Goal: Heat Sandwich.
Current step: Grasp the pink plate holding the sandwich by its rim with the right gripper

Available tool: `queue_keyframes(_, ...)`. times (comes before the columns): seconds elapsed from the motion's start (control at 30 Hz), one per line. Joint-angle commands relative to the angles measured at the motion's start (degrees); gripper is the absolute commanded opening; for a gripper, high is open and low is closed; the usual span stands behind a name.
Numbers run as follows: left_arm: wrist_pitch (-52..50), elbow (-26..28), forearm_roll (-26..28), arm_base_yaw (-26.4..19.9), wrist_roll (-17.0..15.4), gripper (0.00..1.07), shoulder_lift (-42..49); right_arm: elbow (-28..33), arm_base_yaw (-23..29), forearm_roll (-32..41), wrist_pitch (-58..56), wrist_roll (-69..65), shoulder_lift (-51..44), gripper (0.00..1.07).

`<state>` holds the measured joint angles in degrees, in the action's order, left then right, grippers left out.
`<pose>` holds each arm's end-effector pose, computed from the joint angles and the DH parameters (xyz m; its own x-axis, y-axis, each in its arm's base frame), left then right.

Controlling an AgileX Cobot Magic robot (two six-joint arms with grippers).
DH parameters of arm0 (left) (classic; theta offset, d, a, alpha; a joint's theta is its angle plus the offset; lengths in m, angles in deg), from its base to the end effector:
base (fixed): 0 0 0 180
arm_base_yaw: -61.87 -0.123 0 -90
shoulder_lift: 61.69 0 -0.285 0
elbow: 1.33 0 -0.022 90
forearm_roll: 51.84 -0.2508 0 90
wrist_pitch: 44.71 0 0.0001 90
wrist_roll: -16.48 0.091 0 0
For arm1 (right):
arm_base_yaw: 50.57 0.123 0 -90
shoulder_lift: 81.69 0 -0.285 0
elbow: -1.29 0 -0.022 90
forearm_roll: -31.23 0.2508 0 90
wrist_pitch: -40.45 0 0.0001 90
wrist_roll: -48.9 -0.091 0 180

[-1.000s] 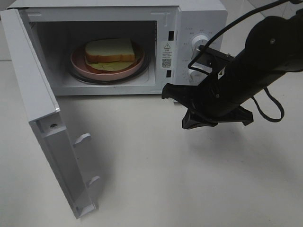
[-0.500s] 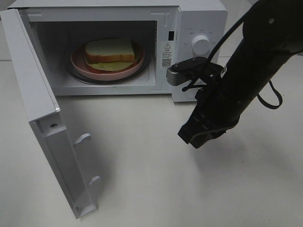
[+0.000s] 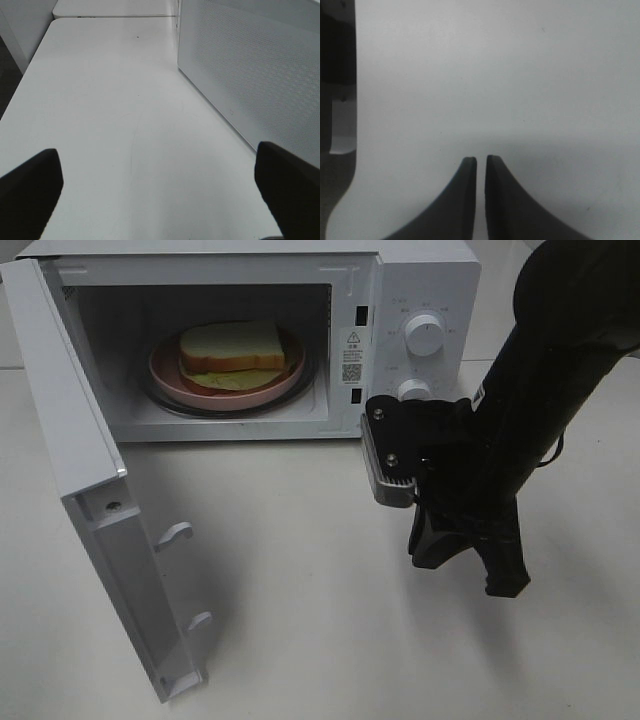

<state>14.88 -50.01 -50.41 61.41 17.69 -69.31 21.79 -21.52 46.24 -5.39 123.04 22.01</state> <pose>-0.0042 -0.0020 0.2784 -0.4364 0.0050 -0.8997 0.0150 0.9999 -0.0018 0.2577 0.1625 0.1893 0.0727 -0.9660 -0.2479 -0.9947 -0.0520 -0.0889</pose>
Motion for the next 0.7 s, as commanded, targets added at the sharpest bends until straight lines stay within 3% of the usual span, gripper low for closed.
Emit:
queue_keyframes(0.03, -0.2, -0.2, 0.1, -0.2, 0.0, 1.0, 1.5, -0.2, -0.3, 0.1, -0.8, 8.0, -0.5, 0.11)
queue_keyframes(0.2, -0.2, -0.2, 0.1, -0.2, 0.0, 1.0, 1.5, -0.2, -0.3, -0.5, -0.1, 13.1, -0.5, 0.13)
queue_keyframes(0.33, -0.2, -0.2, 0.1, -0.2, 0.0, 1.0, 1.5, -0.2, -0.3, -4.2, 0.9, 12.0, -0.5, 0.22)
queue_keyframes(0.4, -0.2, -0.2, 0.1, -0.2, 0.0, 1.0, 1.5, -0.2, -0.3, -6.2, 1.7, 10.1, -0.5, 0.32)
queue_keyframes(0.47, -0.2, -0.2, 0.1, -0.2, 0.0, 1.0, 1.5, -0.2, -0.3, -8.0, 3.9, 6.8, -0.5, 0.49)
queue_keyframes(0.53, -0.2, -0.2, 0.1, -0.2, 0.0, 1.0, 1.5, -0.2, -0.3, -8.5, 4.6, 6.1, -0.5, 0.54)
queue_keyframes(0.57, -0.2, -0.2, 0.1, -0.2, 0.0, 1.0, 1.5, -0.2, -0.3, -8.9, 5.9, 4.6, -0.5, 0.66)
queue_keyframes(0.63, -0.2, -0.2, 0.1, -0.2, 0.0, 1.0, 1.5, -0.2, -0.3, -9.0, 6.6, 4.1, -0.5, 0.72)
queue_keyframes(0.7, -0.2, -0.2, 0.1, -0.2, 0.0, 1.0, 1.5, -0.2, -0.3, -9.2, 7.1, 3.0, -0.5, 0.87)
